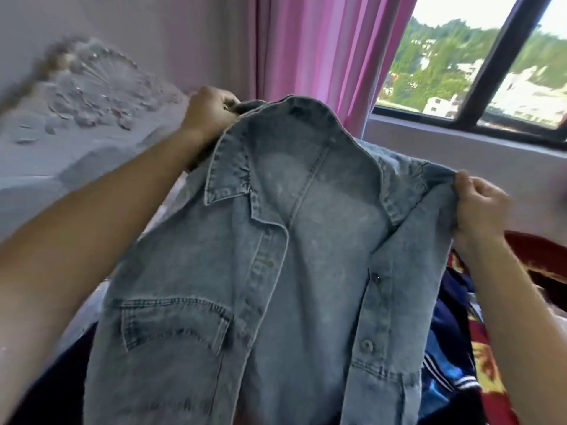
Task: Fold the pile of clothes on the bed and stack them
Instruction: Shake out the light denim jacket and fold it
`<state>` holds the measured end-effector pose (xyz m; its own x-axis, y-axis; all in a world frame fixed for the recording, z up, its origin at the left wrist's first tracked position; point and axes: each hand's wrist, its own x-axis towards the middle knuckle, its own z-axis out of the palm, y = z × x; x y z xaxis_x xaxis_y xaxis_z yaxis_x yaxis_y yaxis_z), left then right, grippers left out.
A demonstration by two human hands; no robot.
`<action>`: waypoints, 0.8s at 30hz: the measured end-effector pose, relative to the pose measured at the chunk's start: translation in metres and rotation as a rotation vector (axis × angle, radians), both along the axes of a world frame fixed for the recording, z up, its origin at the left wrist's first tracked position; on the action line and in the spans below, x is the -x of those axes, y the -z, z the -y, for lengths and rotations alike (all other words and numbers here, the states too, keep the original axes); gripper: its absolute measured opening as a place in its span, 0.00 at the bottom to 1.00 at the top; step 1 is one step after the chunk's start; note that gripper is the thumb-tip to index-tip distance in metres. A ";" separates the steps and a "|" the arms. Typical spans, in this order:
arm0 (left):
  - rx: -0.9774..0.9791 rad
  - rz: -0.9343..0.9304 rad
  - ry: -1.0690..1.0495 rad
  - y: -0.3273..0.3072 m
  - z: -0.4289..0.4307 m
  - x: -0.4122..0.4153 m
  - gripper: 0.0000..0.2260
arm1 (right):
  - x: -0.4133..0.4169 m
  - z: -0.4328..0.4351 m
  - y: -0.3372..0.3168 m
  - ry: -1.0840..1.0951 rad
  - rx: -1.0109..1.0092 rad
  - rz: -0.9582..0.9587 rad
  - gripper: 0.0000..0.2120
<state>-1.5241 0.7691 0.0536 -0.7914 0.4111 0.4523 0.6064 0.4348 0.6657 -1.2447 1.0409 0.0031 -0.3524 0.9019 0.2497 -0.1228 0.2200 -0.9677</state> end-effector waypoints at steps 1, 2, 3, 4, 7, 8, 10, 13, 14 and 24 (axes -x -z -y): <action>0.073 -0.018 -0.026 0.013 -0.019 -0.002 0.10 | 0.009 -0.007 0.013 -0.017 -0.019 0.082 0.09; 0.182 0.020 -0.079 0.030 -0.031 -0.017 0.17 | 0.018 -0.017 0.034 -0.056 0.017 0.171 0.06; 0.330 0.095 -0.107 0.061 -0.045 -0.007 0.23 | 0.023 -0.023 0.056 -0.095 0.067 0.307 0.13; 0.407 0.196 -0.144 0.093 -0.052 -0.009 0.28 | 0.022 -0.027 0.089 -0.124 0.144 0.445 0.20; 0.663 0.483 -0.141 0.211 -0.047 -0.018 0.30 | -0.004 -0.017 0.182 -0.145 0.195 0.755 0.26; 0.722 0.525 -0.091 0.250 -0.039 -0.035 0.30 | -0.014 -0.011 0.213 -0.172 0.186 0.877 0.27; 0.841 0.665 0.000 0.318 -0.018 -0.074 0.31 | -0.036 0.010 0.270 -0.250 0.259 1.099 0.24; 0.989 0.879 0.061 0.405 0.025 -0.133 0.31 | -0.066 0.053 0.343 -0.344 0.324 1.331 0.20; 1.014 0.916 0.082 0.423 0.037 -0.154 0.31 | -0.076 0.065 0.367 -0.369 0.329 1.402 0.22; 0.964 0.956 0.191 0.477 0.044 -0.222 0.24 | -0.127 0.140 0.456 -0.374 0.299 1.649 0.32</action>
<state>-1.3025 0.7247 -0.4237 -0.5266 0.3859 -0.7575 0.1880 0.9218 0.3390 -1.1180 0.9004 -0.4527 -0.2303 0.6614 -0.7138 0.9699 0.2154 -0.1133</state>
